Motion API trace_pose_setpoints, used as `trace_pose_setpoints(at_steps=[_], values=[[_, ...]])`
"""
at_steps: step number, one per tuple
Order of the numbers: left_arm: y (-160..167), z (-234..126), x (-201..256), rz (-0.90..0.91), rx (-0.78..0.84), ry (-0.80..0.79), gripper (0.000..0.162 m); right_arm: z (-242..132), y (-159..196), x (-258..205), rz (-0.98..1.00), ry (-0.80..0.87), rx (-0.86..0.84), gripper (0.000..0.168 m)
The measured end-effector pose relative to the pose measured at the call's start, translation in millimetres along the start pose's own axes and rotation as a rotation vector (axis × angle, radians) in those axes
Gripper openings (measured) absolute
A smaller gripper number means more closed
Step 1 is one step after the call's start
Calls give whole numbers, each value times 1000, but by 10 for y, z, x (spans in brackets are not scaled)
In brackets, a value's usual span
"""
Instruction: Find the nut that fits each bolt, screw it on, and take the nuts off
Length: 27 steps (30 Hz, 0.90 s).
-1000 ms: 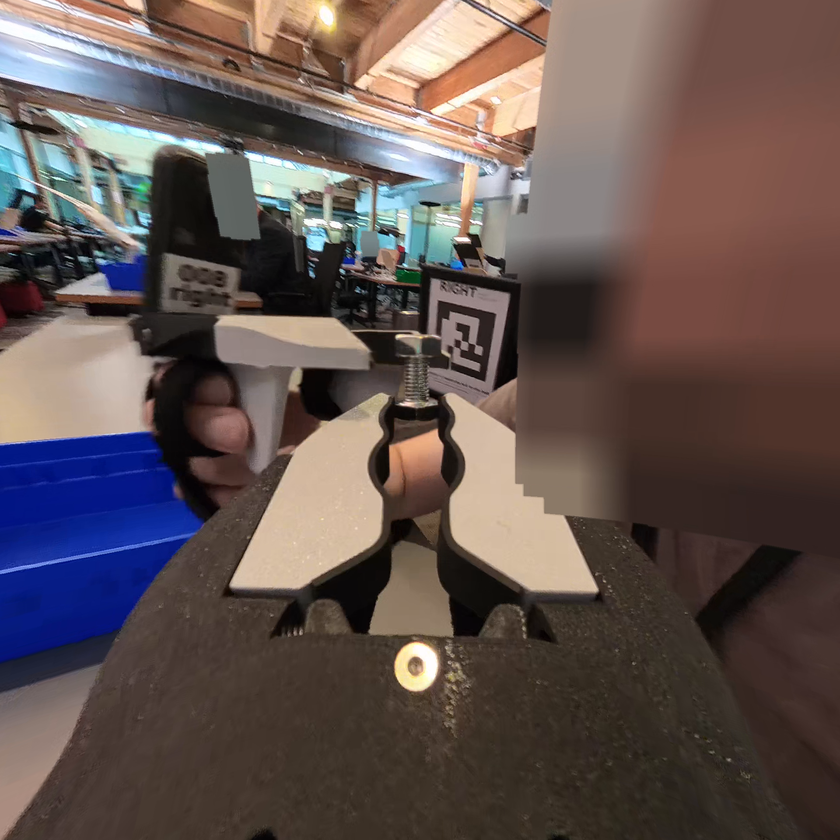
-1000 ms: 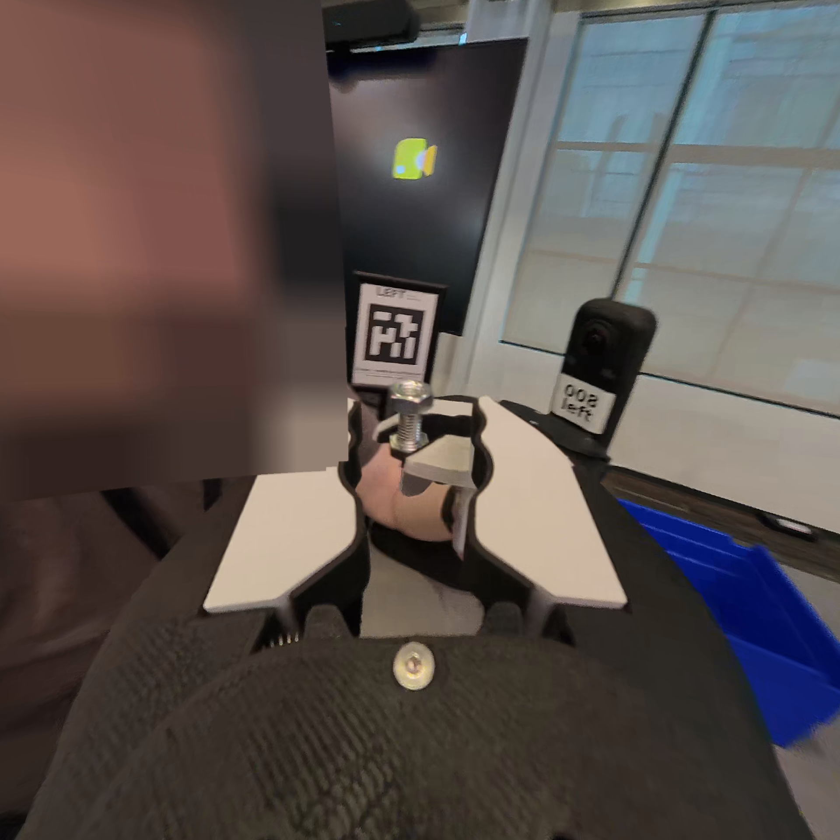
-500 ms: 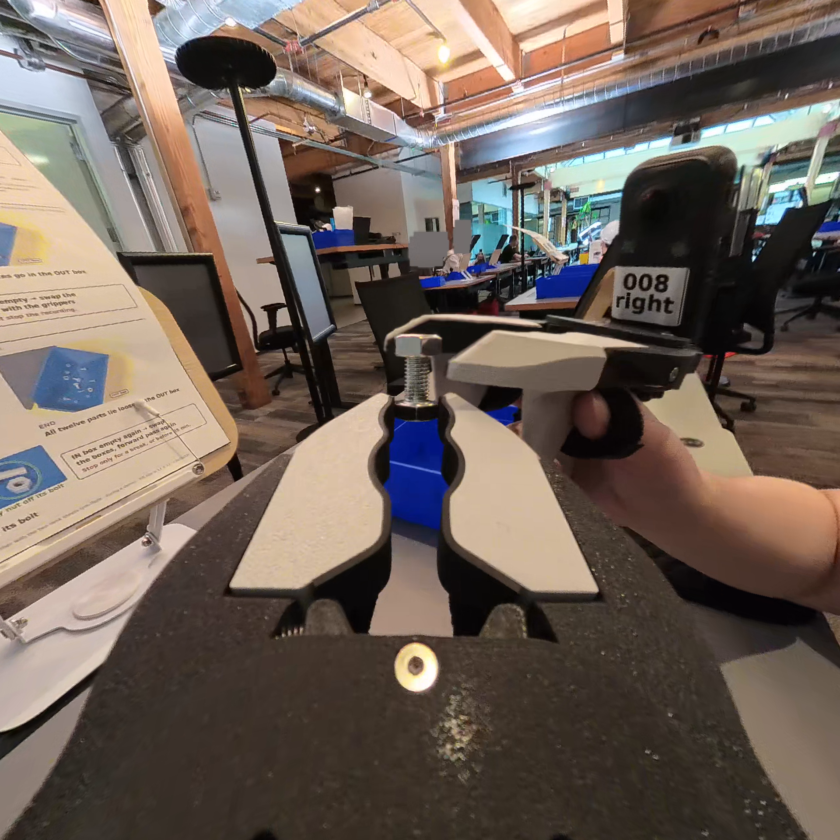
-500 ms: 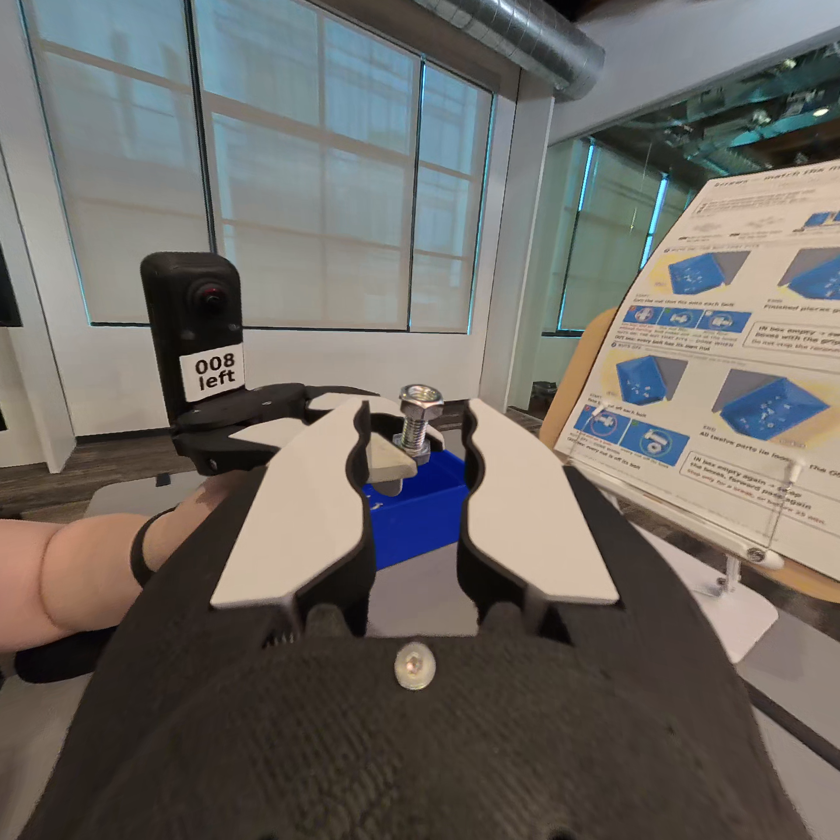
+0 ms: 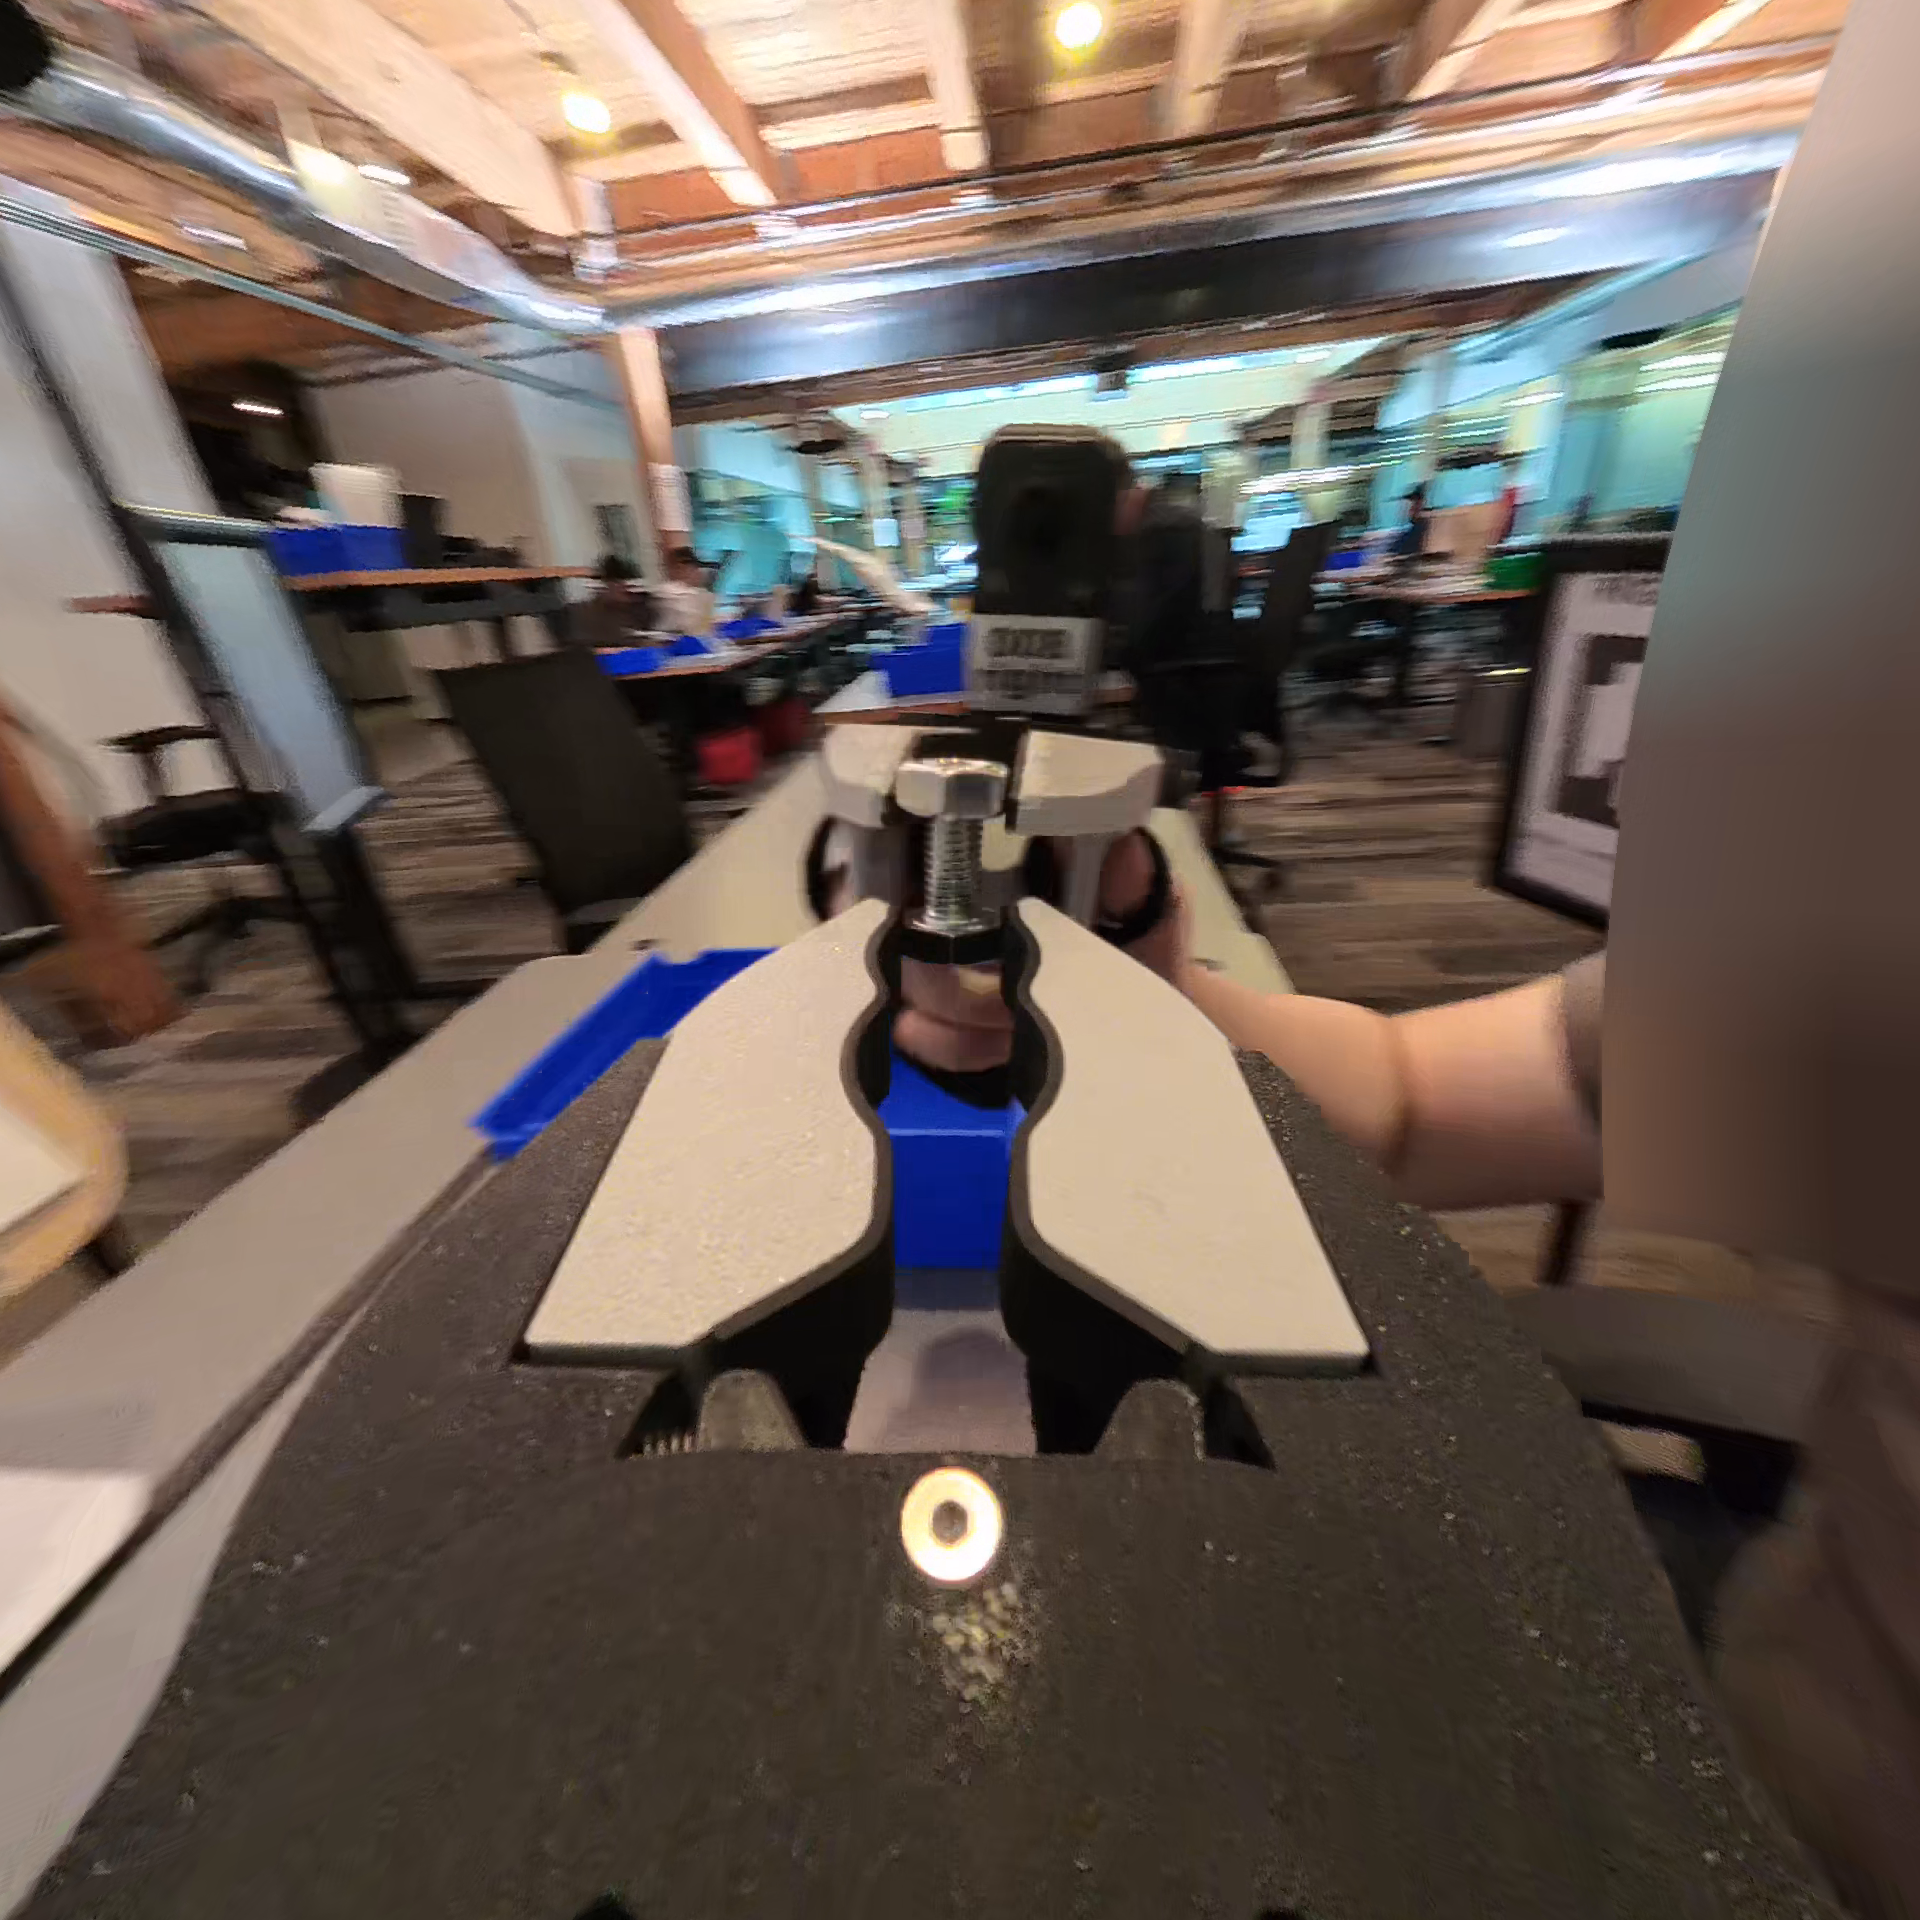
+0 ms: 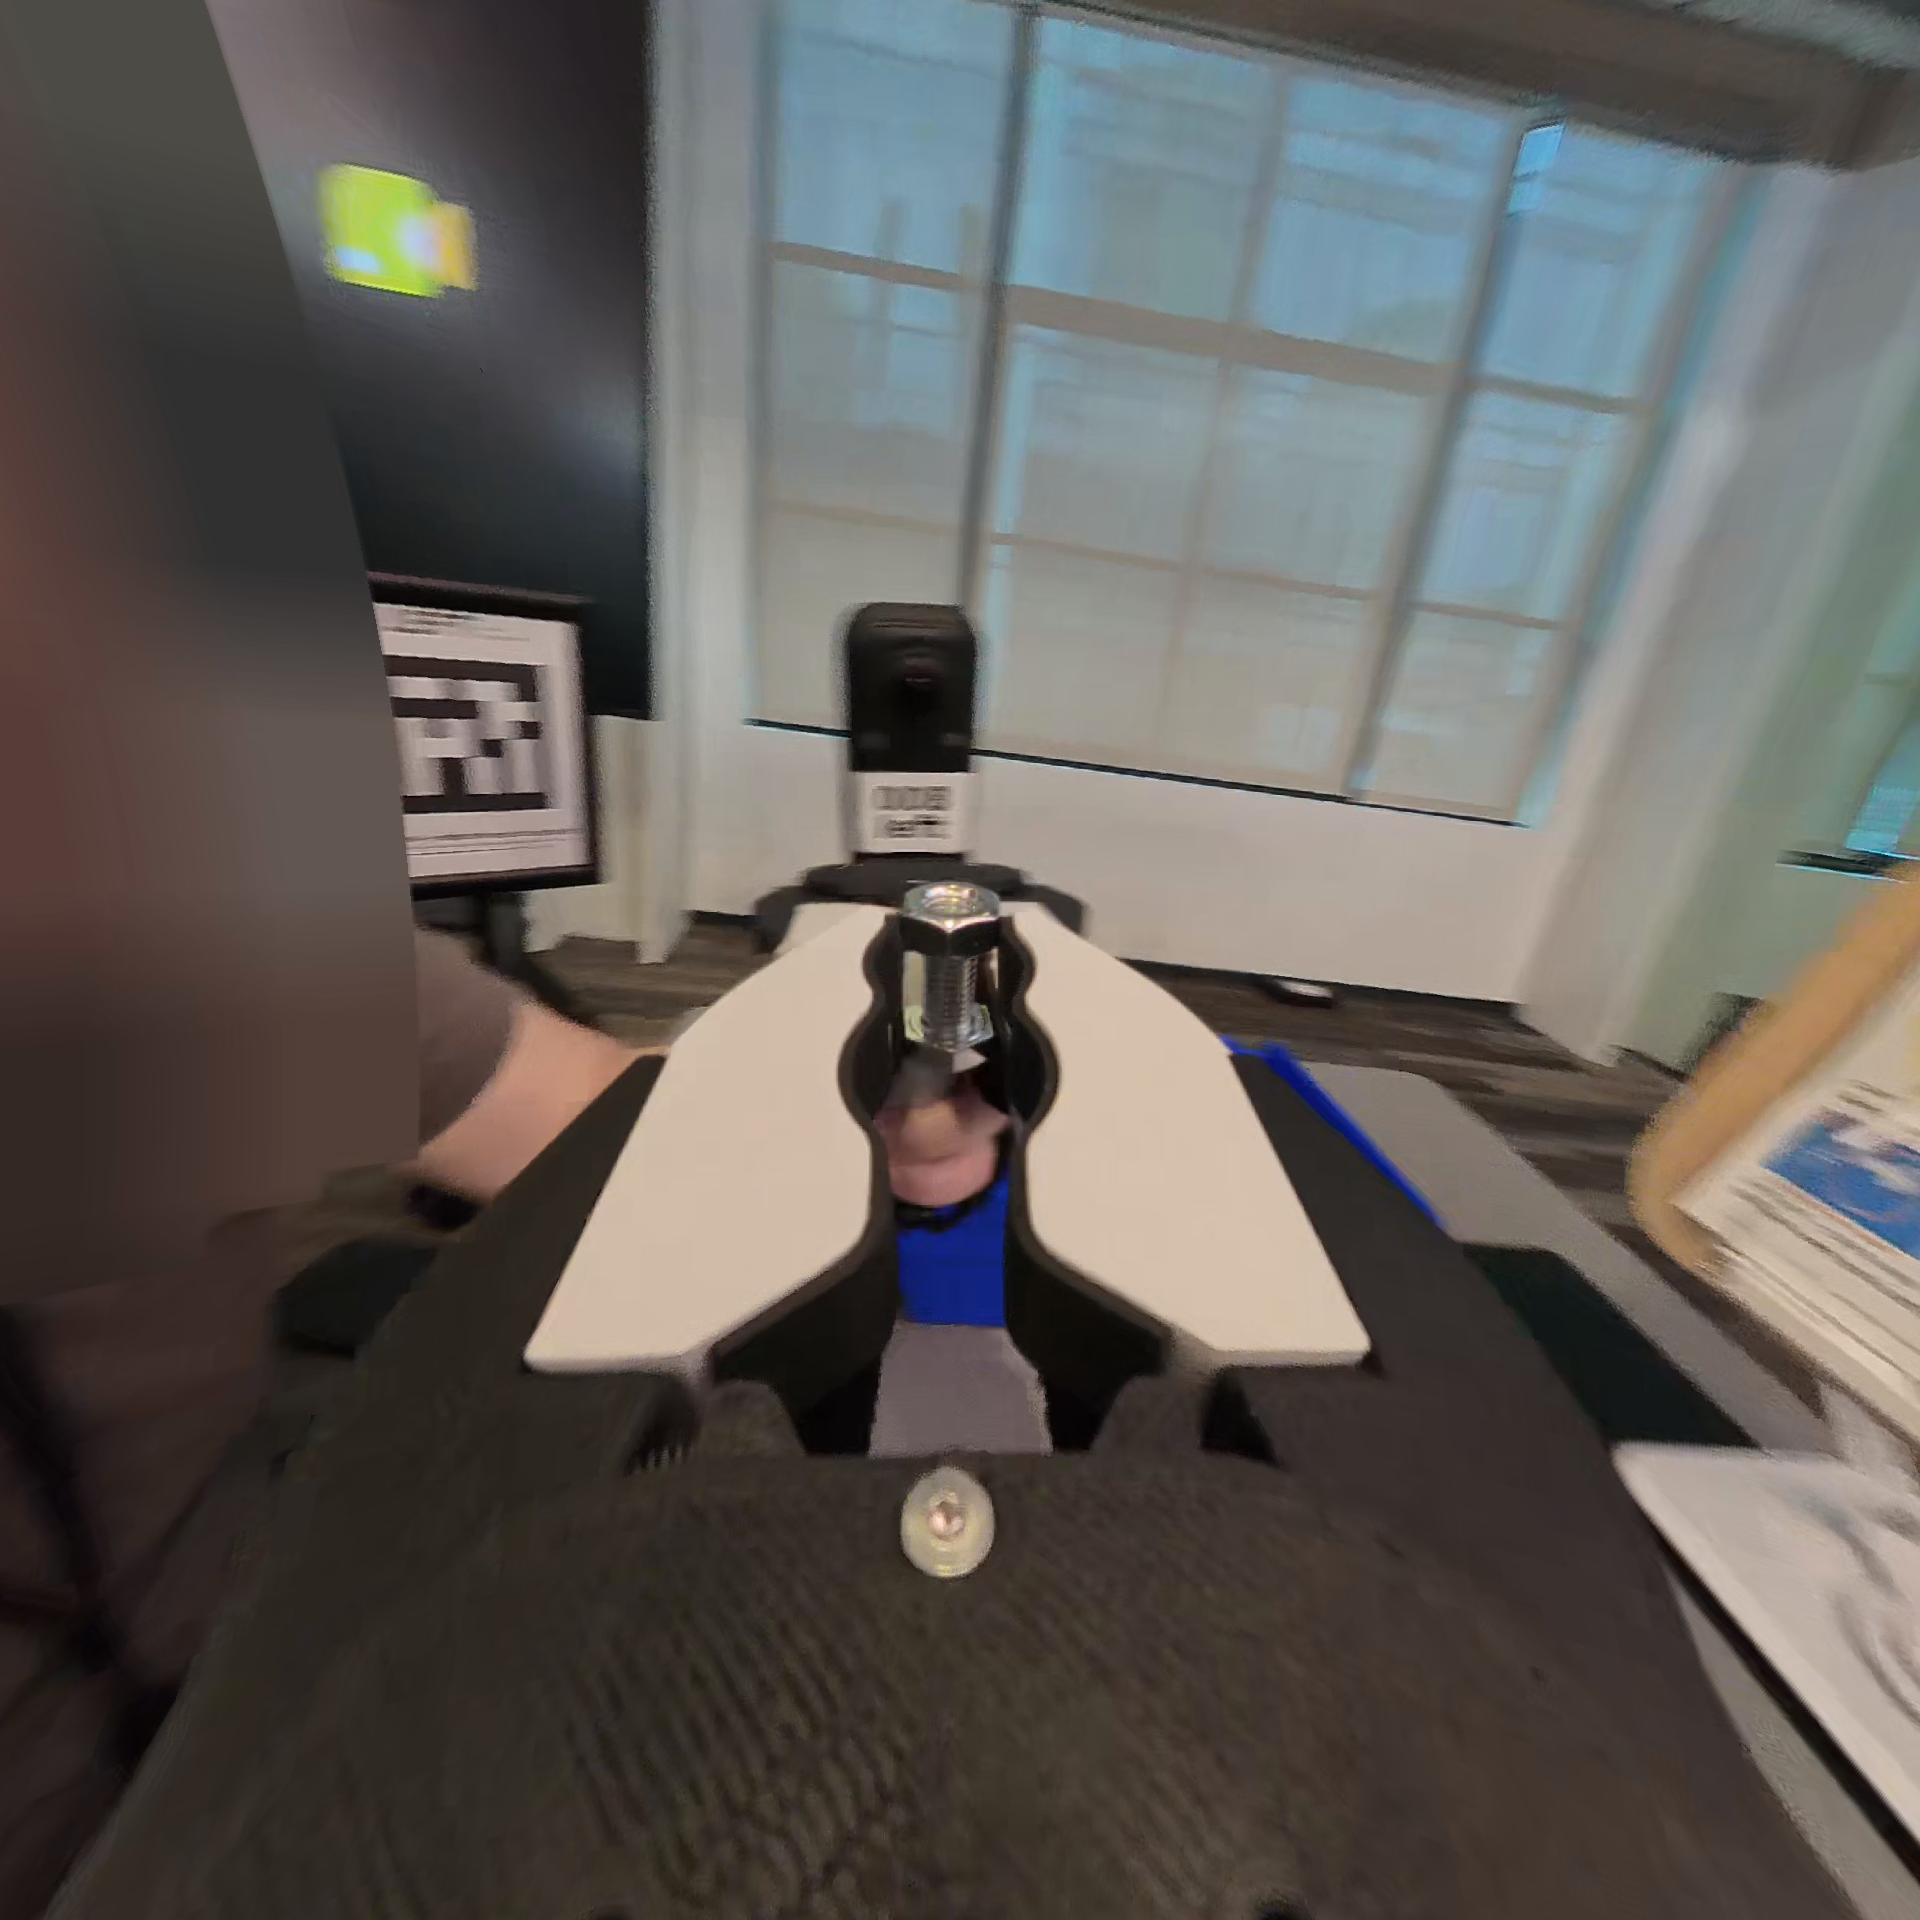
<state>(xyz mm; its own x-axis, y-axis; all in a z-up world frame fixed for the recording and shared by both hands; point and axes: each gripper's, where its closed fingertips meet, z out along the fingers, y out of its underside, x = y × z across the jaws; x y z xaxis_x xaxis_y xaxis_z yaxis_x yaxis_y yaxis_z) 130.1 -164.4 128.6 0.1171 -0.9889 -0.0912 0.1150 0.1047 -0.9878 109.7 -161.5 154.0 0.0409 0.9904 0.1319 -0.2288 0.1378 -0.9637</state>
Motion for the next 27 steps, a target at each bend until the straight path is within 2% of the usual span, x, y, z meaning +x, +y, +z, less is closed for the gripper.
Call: trace_pose_setpoints(at_steps=[3,5,9,12,14,16,18,20,21,23,25,27], values=[[-20,0,301,-86,0,233,17,-87,-46,-280,71,-277,34,18],[-10,2,445,-133,2,337,18,-129,-66,-394,125,-398,75,18],[17,14,519,-162,2,396,18,-160,-100,-445,190,-483,125,18],[41,15,497,-151,-12,384,18,-198,-169,-393,214,-473,153,18],[26,1,442,-146,-12,356,18,-255,-209,-307,167,-403,99,18],[-13,-38,378,-137,-9,327,18,-452,-260,-115,80,-252,-41,18],[-51,-82,310,-117,-13,290,18,-901,-65,303,-12,44,-347,18],[-71,-116,261,-81,-25,255,18,-1701,345,761,-57,385,-736,18],[-79,-128,251,-67,-30,246,18,-2111,564,869,0,490,-899,18],[-90,-144,251,-50,-40,242,18,-2706,971,946,188,589,-1096,19],[-93,-153,248,-35,-49,232,18,-3017,1319,1004,336,615,-1196,19],[-84,-159,243,-27,-61,223,18,-3176,1619,1073,446,629,-1268,19]])
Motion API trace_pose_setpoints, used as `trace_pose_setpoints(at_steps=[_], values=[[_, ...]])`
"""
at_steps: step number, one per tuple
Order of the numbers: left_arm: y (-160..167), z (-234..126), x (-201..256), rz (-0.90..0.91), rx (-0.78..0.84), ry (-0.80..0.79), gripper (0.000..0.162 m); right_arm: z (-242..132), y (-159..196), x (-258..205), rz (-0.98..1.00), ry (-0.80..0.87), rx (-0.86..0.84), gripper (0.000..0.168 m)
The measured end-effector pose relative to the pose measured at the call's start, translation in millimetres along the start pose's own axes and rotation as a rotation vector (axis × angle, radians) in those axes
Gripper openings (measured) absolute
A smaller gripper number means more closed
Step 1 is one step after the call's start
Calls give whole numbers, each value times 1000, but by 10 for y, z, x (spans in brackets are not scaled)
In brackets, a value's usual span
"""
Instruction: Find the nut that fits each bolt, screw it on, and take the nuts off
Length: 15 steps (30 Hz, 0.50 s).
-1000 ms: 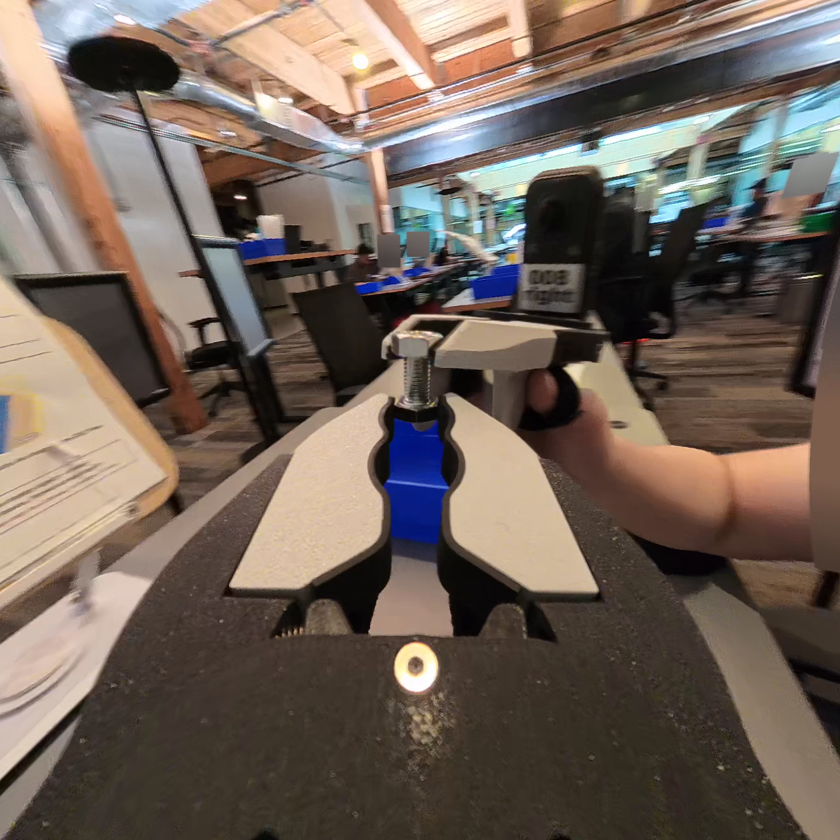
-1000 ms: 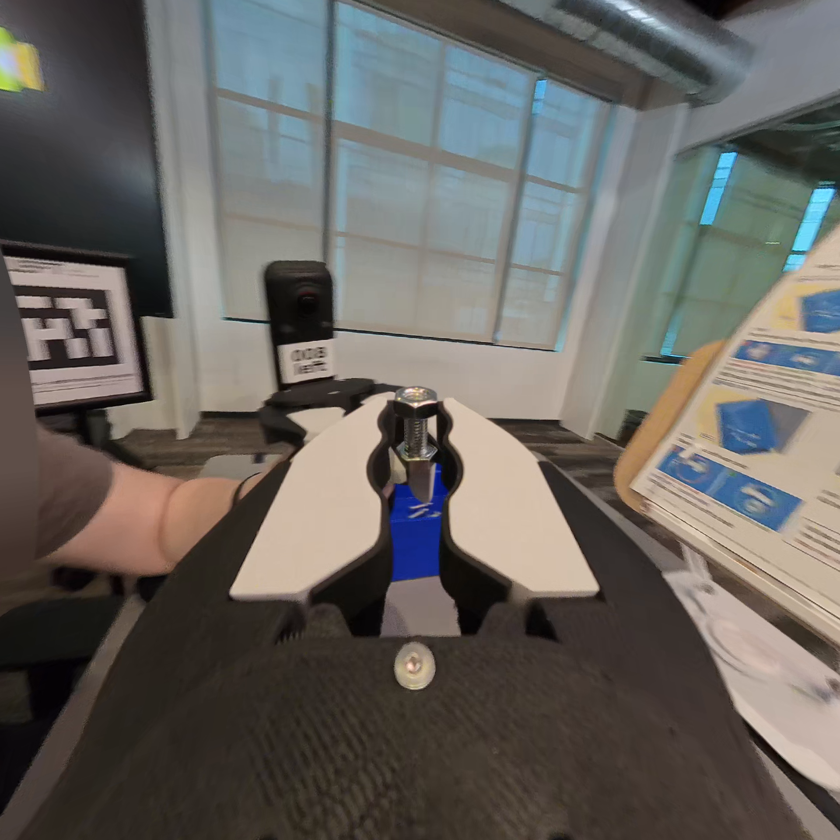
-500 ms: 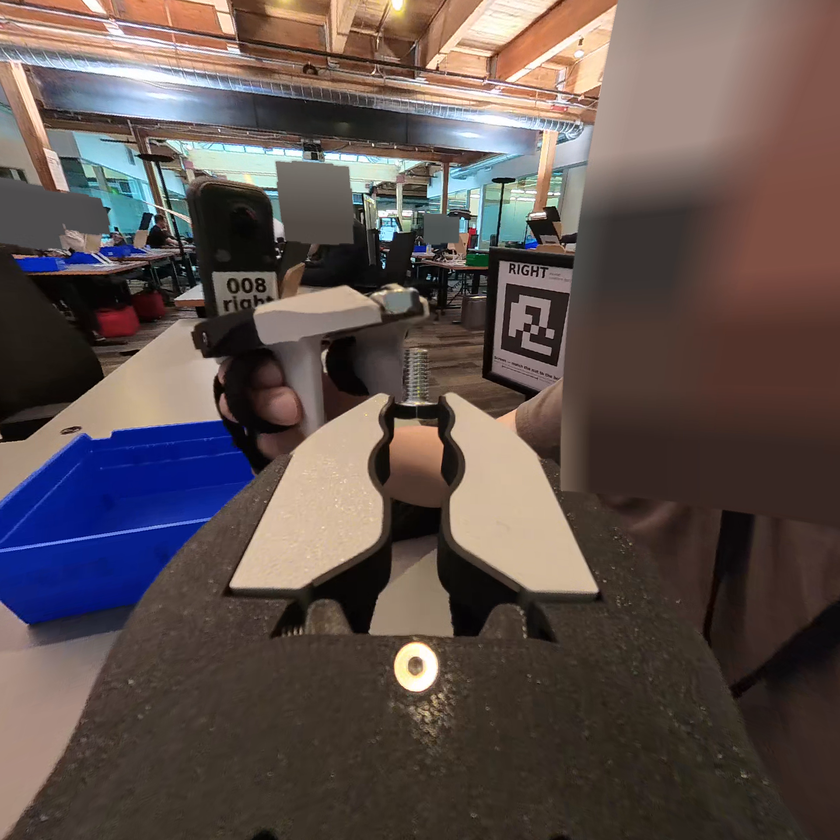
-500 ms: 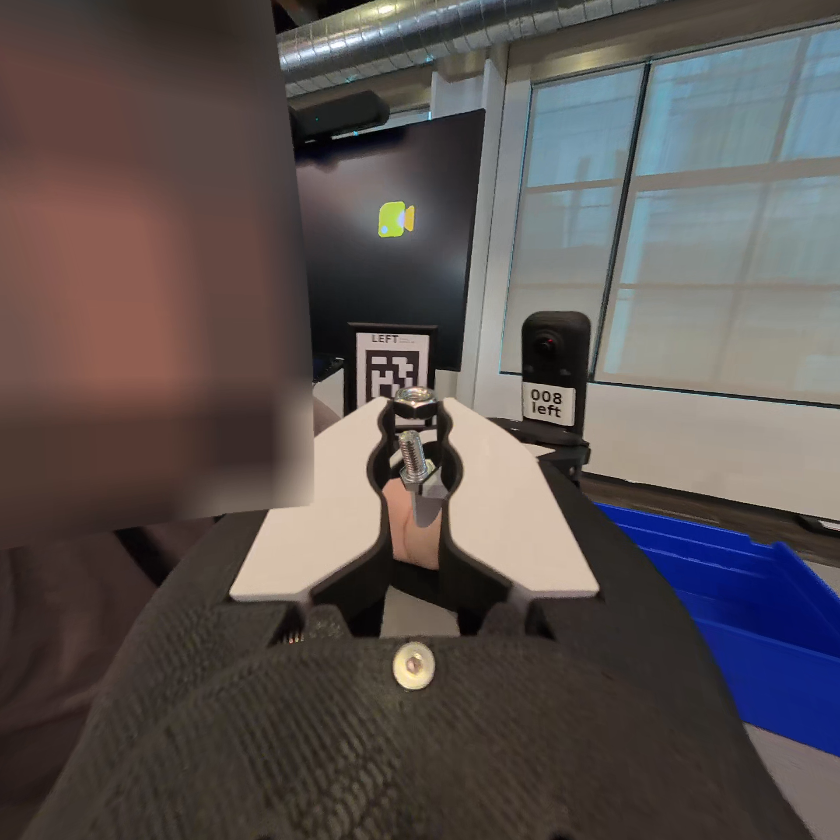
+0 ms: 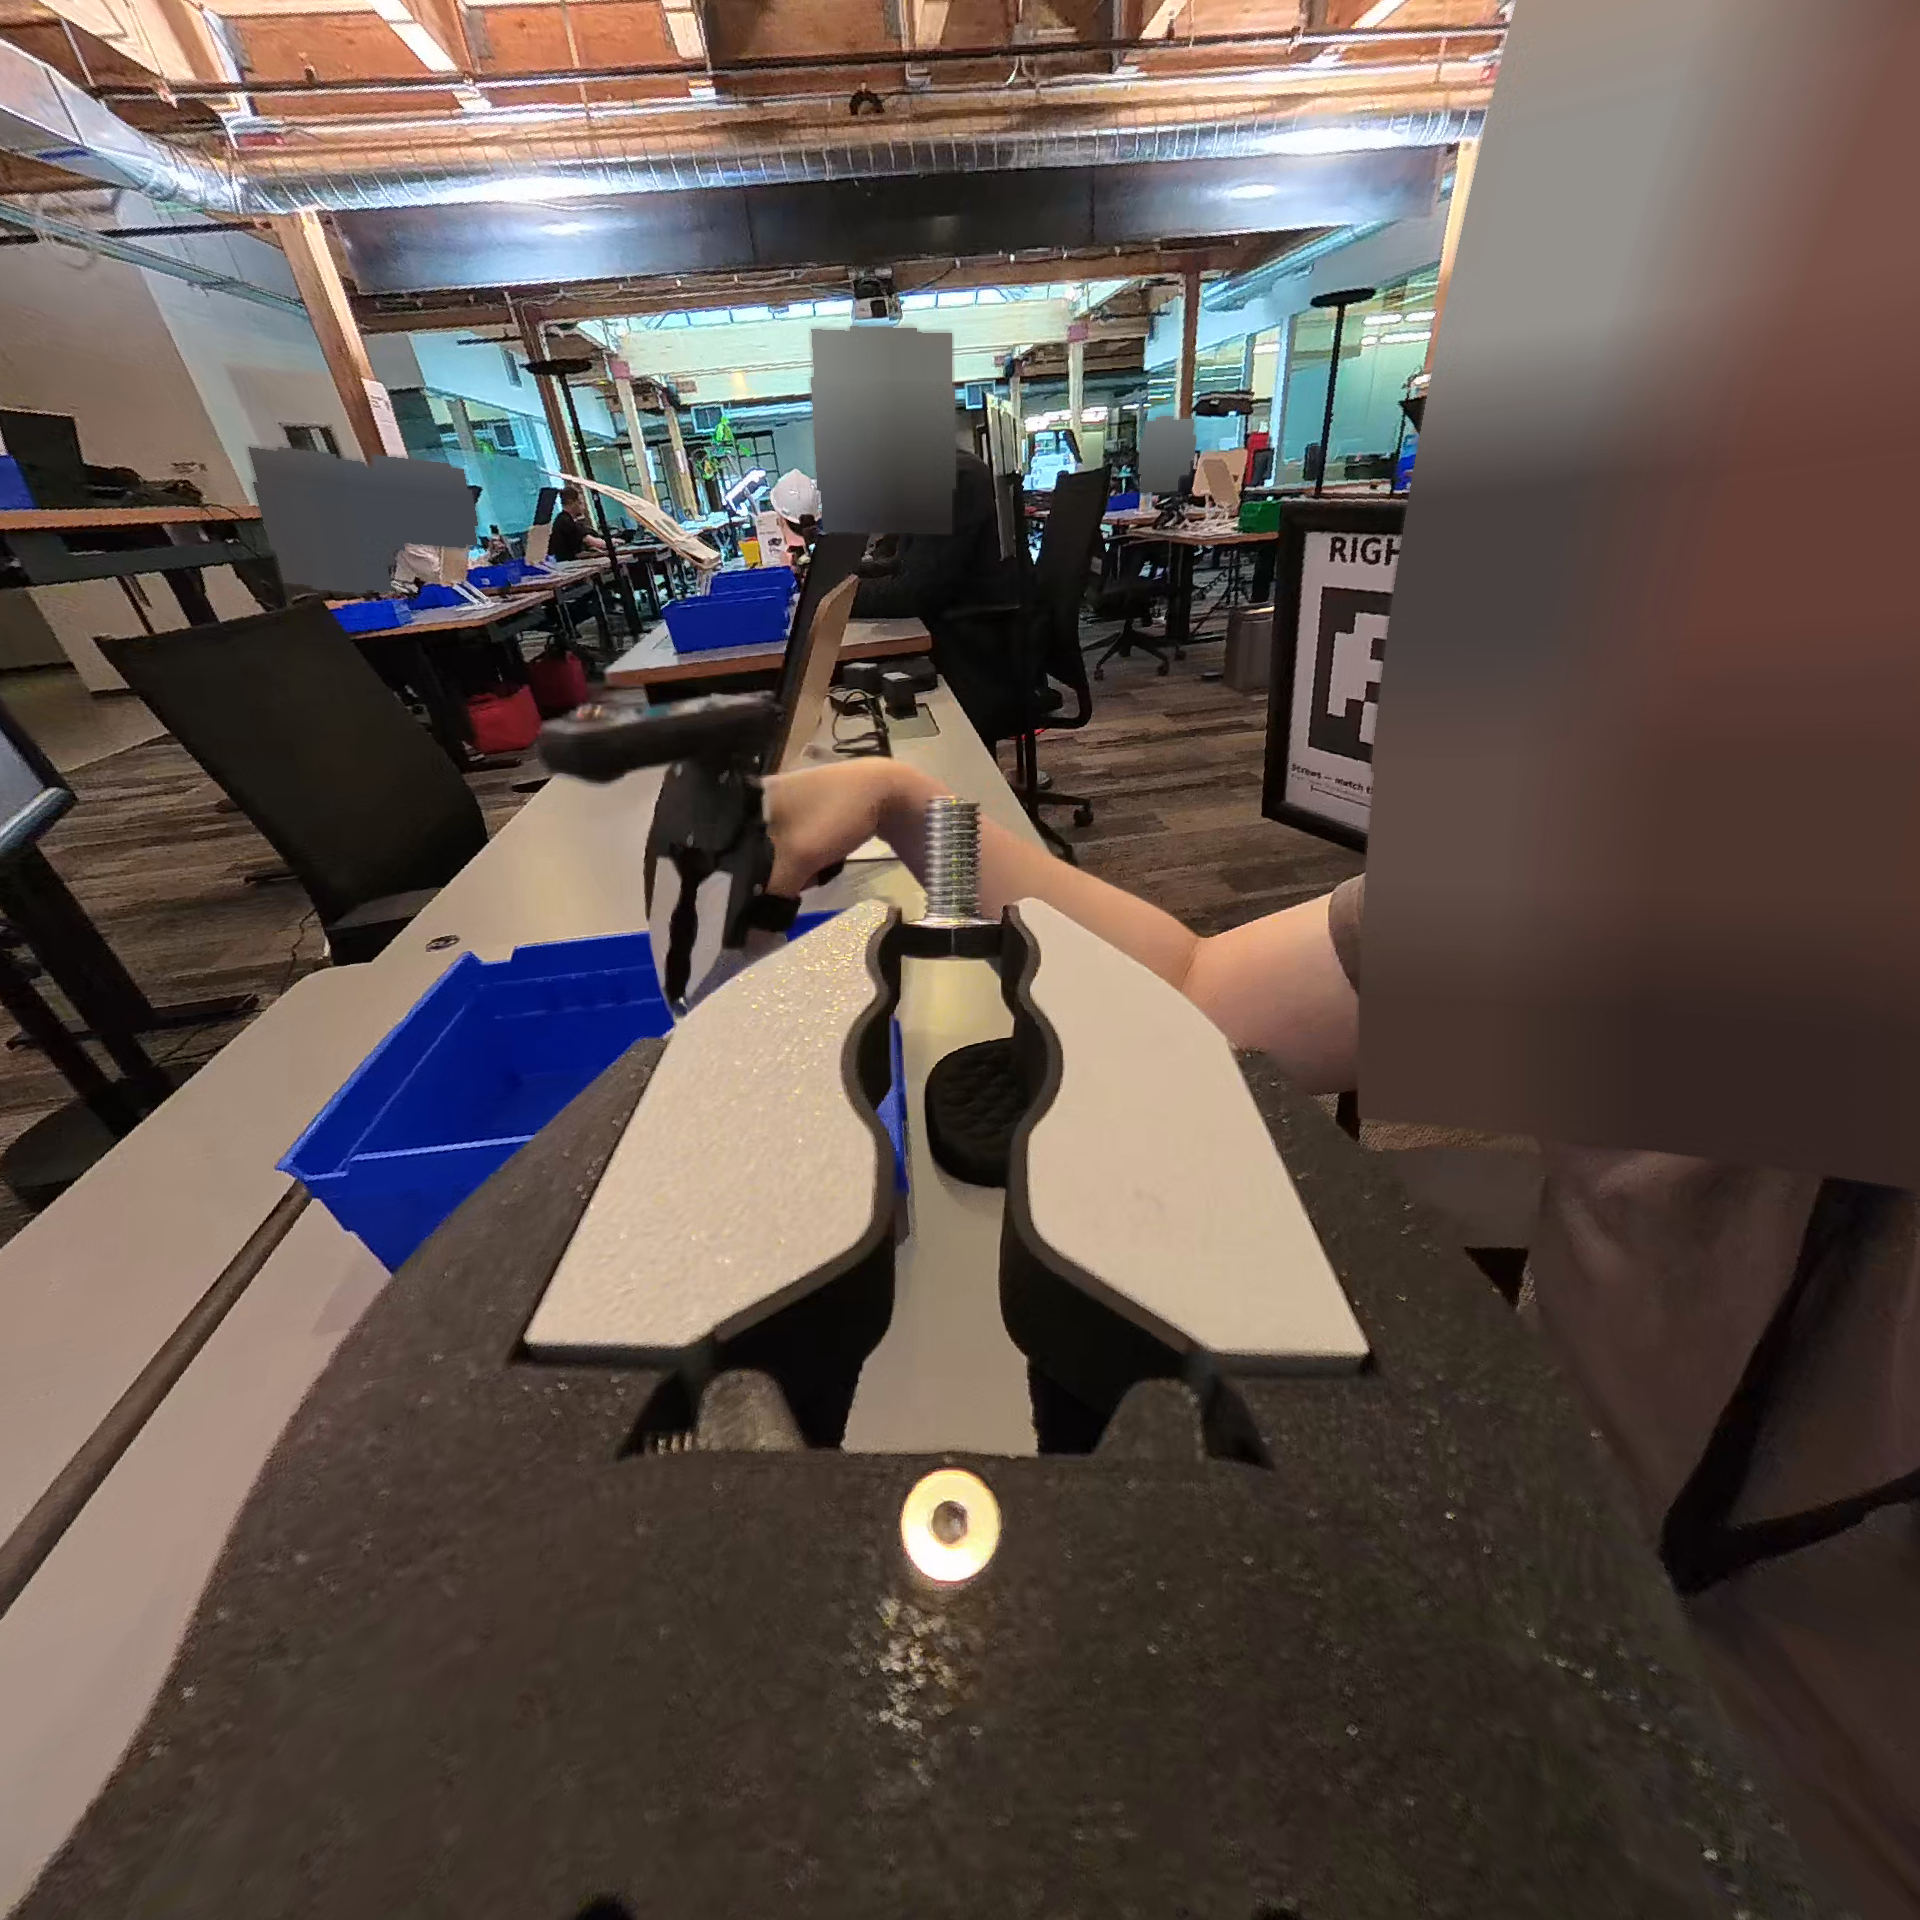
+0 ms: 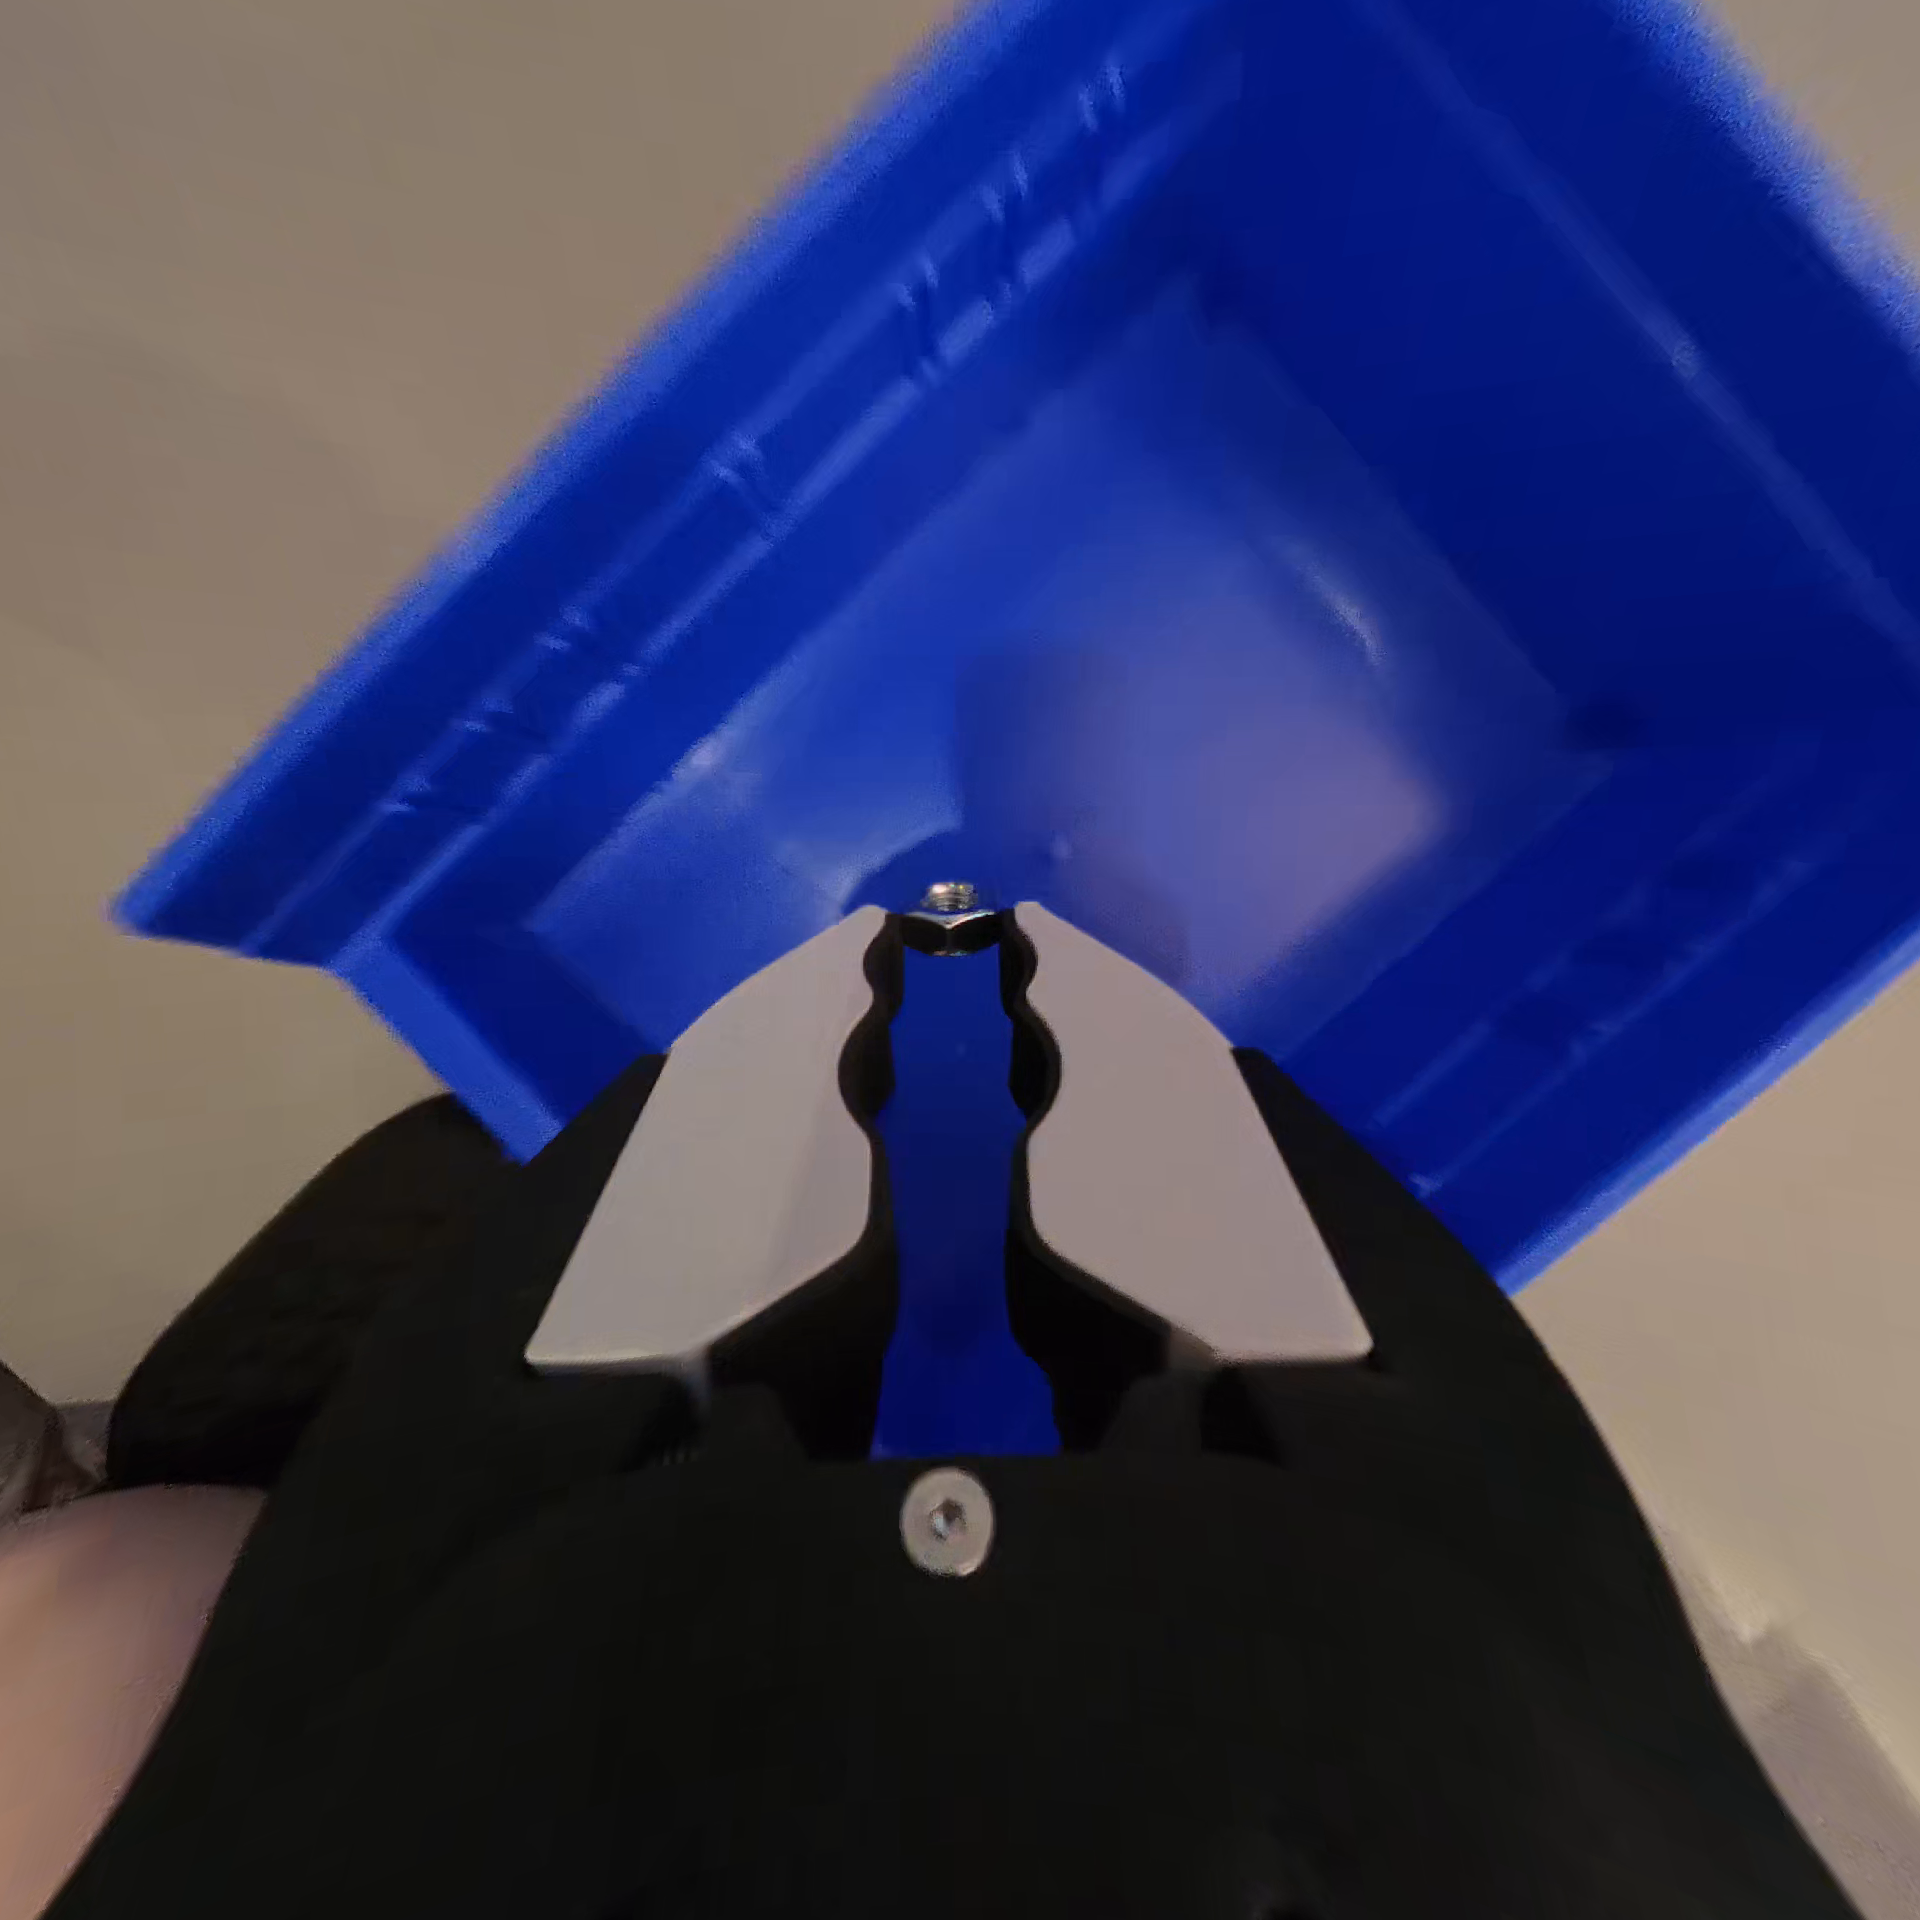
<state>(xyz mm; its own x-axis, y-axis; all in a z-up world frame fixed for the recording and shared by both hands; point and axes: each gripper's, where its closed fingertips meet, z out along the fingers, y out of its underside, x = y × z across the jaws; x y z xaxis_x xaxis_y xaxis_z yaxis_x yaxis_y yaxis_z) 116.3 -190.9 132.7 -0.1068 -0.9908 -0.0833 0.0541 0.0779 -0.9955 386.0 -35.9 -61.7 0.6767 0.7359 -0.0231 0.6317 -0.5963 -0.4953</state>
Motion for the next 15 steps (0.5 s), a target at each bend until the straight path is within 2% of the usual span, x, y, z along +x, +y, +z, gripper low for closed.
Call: trace_pose_setpoints(at_steps=[6,11,15], values=[[96,25,-68,-5,-41,-31,17,454,269,206,30,46,-240,20],[155,39,-123,-28,-55,-43,17,563,261,208,43,33,-251,20],[151,27,-125,-12,-65,-54,17,551,237,278,69,60,-226,29]])
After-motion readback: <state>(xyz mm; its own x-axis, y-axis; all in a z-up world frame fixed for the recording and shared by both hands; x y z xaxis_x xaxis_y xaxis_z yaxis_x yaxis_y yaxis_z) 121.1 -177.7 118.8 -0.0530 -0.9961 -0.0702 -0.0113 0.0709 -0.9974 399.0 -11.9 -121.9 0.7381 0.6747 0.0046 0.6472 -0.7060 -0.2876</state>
